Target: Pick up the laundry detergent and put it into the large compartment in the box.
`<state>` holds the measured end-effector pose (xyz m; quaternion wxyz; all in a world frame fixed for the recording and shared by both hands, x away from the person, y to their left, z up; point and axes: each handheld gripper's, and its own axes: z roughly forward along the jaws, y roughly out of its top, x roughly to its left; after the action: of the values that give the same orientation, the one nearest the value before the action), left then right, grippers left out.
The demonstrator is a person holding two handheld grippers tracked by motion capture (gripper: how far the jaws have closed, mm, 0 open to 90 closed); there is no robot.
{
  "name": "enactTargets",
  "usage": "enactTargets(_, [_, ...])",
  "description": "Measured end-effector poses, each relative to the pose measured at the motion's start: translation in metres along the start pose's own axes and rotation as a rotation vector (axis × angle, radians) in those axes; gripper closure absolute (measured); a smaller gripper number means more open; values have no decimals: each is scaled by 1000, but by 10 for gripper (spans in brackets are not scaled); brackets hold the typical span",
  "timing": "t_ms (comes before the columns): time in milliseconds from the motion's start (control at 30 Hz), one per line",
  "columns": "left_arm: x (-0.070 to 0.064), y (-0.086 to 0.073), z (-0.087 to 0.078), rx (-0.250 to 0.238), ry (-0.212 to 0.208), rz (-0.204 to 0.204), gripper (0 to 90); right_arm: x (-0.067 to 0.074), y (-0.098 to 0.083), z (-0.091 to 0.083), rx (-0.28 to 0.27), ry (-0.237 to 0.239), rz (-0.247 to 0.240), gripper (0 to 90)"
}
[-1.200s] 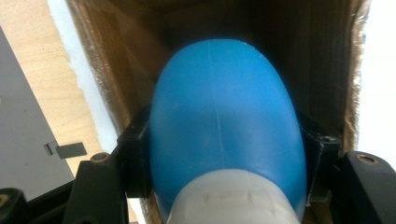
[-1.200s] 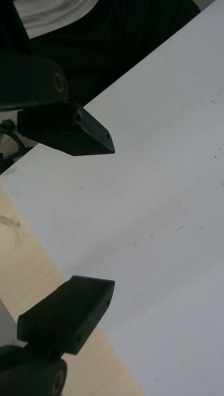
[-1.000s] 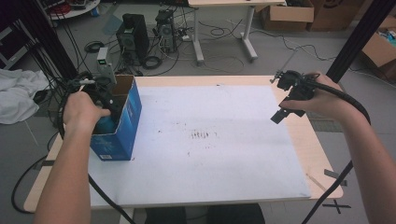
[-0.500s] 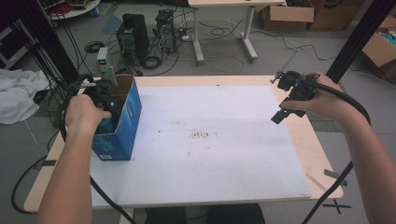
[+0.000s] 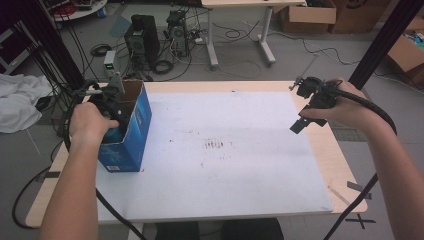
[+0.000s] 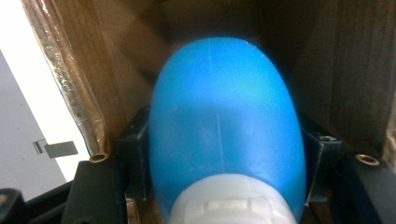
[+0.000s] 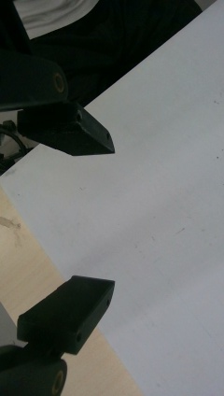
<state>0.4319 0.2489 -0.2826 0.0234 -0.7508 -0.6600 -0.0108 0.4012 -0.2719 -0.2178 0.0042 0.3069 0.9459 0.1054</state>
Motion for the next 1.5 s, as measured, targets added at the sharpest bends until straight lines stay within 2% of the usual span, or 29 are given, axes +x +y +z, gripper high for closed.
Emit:
enactTargets(700, [0, 0, 0, 0, -6, -32, 365, 1, 1, 1, 4, 0, -1, 288])
enactTargets(1200, [-2, -1, -3, -10, 6, -24, 346, 0, 0, 0, 0, 1, -1, 287])
enactTargets(1500, [-4, -2, -13, -21, 16, -22, 314, 1, -1, -1, -3, 1, -5, 287])
